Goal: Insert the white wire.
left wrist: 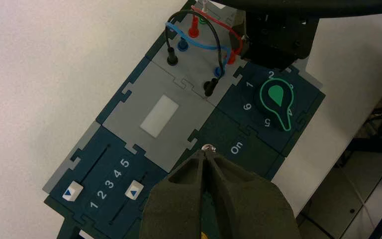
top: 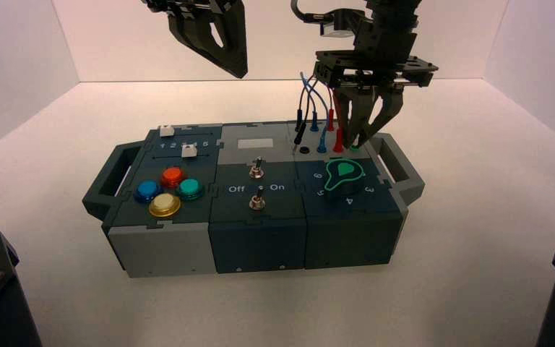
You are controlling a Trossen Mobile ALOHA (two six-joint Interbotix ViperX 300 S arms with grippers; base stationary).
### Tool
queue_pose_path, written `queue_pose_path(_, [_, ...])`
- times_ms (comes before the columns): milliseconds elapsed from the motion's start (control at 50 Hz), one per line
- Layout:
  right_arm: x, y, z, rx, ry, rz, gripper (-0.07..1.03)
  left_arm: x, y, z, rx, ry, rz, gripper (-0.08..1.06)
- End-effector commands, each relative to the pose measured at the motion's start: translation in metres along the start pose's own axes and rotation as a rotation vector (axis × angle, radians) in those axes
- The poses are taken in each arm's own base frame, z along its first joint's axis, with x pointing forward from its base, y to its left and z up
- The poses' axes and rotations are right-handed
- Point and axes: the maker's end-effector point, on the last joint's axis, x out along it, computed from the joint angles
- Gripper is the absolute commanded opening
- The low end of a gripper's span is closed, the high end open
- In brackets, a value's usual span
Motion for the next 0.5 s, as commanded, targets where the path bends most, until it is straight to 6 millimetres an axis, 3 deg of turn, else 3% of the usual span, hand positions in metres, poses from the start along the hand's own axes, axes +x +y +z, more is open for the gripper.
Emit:
queue_pose_path(20, [-0.0113, 0.0095, 0.0073, -0.026, -0.03, 0.006, 0.24, -0.0092, -0.0007, 0.0164, 0.012, -0.052, 0.002, -0.03])
queue_pose_path(500, [-0.0212, 0.0067, 0.0166, -0.038, -0.038, -0.018, 0.3, -0.0094, -0.0008, 0.0157, 0.011, -0.05, 0.001, -0.03])
